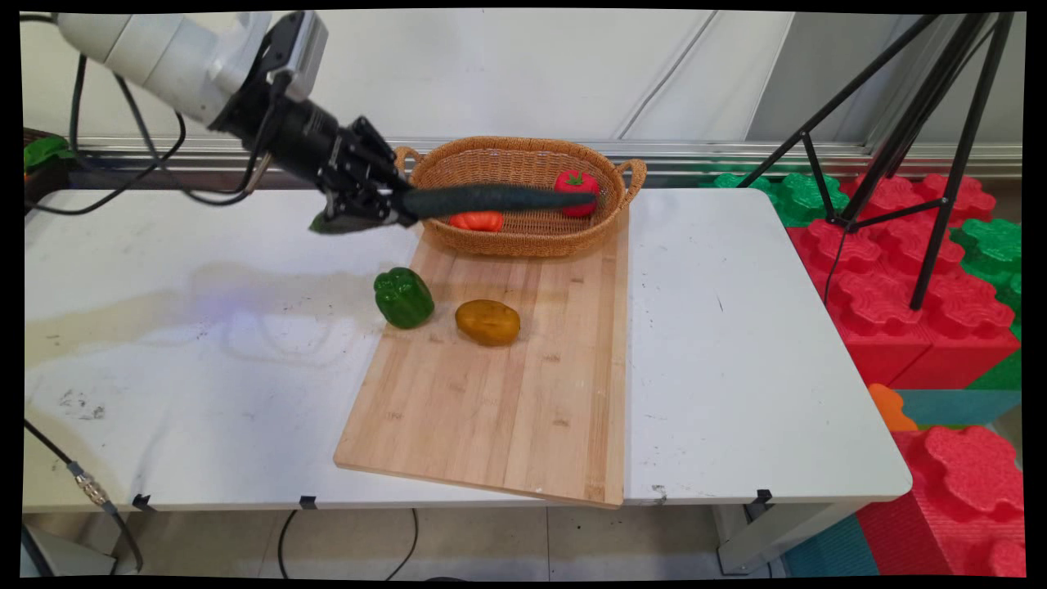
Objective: Place the picked object in the vegetable basket
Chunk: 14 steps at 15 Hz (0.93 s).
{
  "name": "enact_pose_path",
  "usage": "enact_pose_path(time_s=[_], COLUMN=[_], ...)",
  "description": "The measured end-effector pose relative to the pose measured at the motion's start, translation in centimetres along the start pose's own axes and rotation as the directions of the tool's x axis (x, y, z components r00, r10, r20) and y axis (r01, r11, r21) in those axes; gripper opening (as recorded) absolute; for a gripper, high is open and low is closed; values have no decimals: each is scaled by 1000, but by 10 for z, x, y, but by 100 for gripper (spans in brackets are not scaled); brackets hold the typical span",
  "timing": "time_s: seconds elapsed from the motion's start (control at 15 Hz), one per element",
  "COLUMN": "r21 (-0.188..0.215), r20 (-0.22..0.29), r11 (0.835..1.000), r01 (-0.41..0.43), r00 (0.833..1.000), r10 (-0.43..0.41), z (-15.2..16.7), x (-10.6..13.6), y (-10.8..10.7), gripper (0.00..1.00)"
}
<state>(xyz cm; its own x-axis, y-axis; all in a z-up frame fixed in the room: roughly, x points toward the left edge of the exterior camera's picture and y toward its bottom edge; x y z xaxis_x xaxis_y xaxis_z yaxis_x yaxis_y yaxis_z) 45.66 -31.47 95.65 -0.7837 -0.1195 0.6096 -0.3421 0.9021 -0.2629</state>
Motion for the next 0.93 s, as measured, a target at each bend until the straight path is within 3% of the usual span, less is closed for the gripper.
enact_pose_path(time_s=[0.33, 0.93], r21=[57, 123], r20=[11, 69], r11=[998, 988], r01=[-32, -96], r00=[999, 994], r10=[32, 88], z=[10, 67], x=[-1, -16], y=[-32, -87], gripper=[0, 0])
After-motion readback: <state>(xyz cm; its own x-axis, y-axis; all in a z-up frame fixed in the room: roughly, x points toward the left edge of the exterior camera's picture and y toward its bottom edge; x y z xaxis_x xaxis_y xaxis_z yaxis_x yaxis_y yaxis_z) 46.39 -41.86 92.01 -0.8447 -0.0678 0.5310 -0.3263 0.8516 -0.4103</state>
